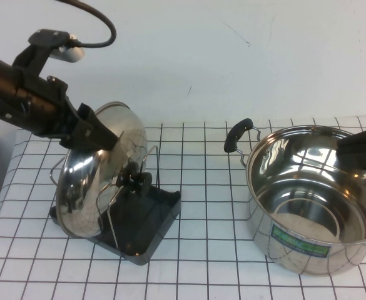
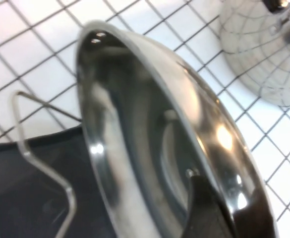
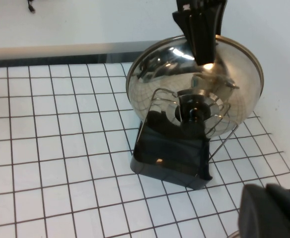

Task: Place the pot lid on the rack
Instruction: Place the pot lid on the pot rack

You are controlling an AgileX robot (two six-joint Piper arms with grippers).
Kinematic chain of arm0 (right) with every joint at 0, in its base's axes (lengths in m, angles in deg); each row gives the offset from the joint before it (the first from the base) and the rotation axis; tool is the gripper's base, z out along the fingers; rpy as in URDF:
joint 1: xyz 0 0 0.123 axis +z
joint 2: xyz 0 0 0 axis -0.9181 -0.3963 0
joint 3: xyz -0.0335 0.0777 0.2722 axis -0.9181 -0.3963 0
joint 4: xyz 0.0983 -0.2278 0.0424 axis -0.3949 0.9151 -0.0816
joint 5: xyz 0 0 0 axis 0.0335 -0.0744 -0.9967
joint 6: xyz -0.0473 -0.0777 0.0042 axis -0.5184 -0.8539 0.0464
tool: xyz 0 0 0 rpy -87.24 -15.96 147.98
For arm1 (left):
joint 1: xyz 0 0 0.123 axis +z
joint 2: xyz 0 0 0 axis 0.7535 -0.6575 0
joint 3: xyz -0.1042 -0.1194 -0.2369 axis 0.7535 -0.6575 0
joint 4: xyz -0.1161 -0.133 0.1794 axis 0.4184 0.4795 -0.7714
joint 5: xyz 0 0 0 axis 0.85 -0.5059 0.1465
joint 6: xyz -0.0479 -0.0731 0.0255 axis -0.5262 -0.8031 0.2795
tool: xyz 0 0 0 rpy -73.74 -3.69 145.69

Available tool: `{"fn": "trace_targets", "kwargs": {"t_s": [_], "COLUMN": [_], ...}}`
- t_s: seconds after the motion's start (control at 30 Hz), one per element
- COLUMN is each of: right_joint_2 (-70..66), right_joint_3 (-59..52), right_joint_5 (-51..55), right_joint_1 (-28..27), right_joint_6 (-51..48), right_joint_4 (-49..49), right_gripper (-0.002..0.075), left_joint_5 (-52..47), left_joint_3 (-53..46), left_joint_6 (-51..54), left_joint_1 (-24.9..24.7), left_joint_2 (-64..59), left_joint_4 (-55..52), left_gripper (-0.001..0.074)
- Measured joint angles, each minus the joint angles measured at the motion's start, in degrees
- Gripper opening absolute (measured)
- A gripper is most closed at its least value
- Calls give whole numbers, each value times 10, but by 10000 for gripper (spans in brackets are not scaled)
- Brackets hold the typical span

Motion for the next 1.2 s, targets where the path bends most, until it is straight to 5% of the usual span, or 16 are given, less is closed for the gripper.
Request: {"fn": "trace_targets", "kwargs": {"t_s": [0.7,1.03,1.2], "right_joint_2": [0,0,0], "right_joint_3": [0,0,0], "right_joint_5": [-12,-18,2], "right_joint_1": [0,0,0], "right_joint_6": [0,0,67], "right_joint_4": [1,4,84], "right_gripper": [-1,-1,-1], "left_joint_5": [-34,-72,-74], "left_joint_3": [87,150,161], "left_joint_6": [-81,-118,-171], "left_joint_1": [0,0,0], "left_joint_2": [0,0,21], "left_joint_4": [-164,-200,-254], "left_gripper": [365,151,22]}}
